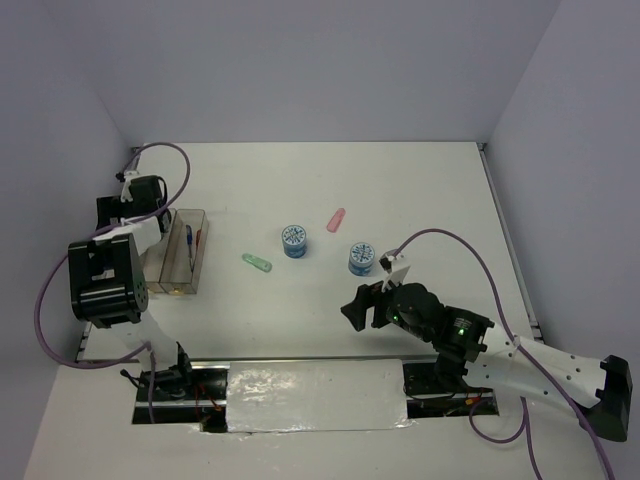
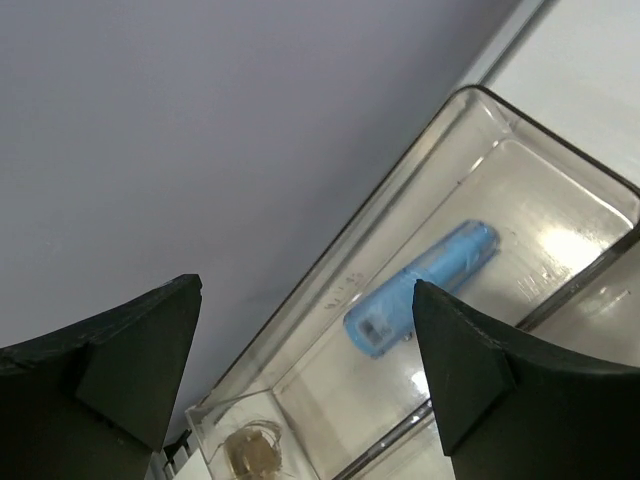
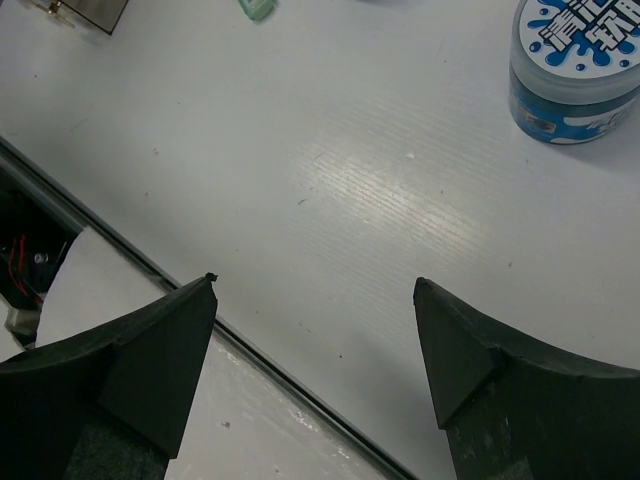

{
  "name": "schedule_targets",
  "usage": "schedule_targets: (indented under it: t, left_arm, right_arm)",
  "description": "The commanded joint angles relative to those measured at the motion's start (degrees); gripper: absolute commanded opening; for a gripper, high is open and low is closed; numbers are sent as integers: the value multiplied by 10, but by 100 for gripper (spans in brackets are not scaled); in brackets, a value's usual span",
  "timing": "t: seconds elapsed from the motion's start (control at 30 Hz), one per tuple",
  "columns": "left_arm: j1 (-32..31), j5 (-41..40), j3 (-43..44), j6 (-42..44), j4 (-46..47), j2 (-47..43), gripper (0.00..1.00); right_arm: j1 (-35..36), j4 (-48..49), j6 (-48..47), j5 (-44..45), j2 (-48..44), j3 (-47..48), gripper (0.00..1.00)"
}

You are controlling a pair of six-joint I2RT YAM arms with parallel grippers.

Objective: Sort the stationery into containers
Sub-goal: Place the stationery in the storage box, then pick up the stationery from the center of the board.

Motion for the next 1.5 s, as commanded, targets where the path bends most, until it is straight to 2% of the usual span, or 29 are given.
schedule_targets:
  t: [0.0,0.2,0.3,0.37,0.4,0.47,0.5,0.53,0.57,0.67,0.7,0.77,0.8,0.83,0.87,0.9,0.97,1.1,1.2,1.27,1.47]
  left_arm:
    - [-1,8,12,-24,-19,-10,99]
    - [-11,9,32,-27,-27,-59,99]
    - [-44,30,57,-24,-36,-108,99]
    - [-81,88,89,-27,-73,-164,99]
    - [-96,96,105,-104,-82,-211,99]
    - [-123,111,121,-214,-198,-259,99]
    - [-123,131,128,-325,-251,-283,99]
    - [-119,162,131,-344,-296,-322,99]
    - [-119,240,125,-347,-316,-338,99]
    - [-123,348,107,-433,-393,-369,98]
    - [-162,358,79,-498,-397,-372,98]
    - [-235,334,65,-547,-398,-358,99]
    - [-282,247,70,-628,-434,-329,99]
    - [-358,219,73,-668,-449,-310,99]
    - [-380,203,76,-719,-469,-290,99]
    - [-403,191,82,-833,-535,-248,99]
    - [-416,198,83,-921,-562,-210,99]
    - [-432,244,99,-917,-518,-102,99]
    - [-432,243,142,-946,-575,-18,99]
    - [-432,248,149,-945,-573,21,99]
    - [-424,271,130,-950,-529,77,99]
  right_arm:
    - [2,24,-10,2,-3,19,86]
    - [2,38,-2,-2,-5,14,86]
    - [2,41,1,-1,0,18,86]
    - [2,41,0,1,1,20,86]
    - [2,40,0,2,2,23,86]
    - [2,38,-1,8,3,27,86]
    - [2,35,-2,9,2,30,86]
    - [2,33,-4,9,0,34,86]
    - [2,21,-6,13,-3,44,86]
    - [2,-20,-7,41,-22,75,86]
    - [2,-32,-8,49,-34,84,86]
    - [2,-64,-6,70,-44,111,86]
    - [2,-77,-2,94,-49,121,86]
    - [2,-102,8,105,-49,141,86]
    - [2,-114,15,114,-49,150,86]
    - [2,-128,22,127,-47,159,86]
    - [2,-157,43,129,-49,175,86]
    - [4,-177,60,108,-85,163,85]
    - [3,-208,80,108,-111,154,84]
    - [2,-222,87,108,-127,150,84]
    - [4,-225,79,118,-164,138,84]
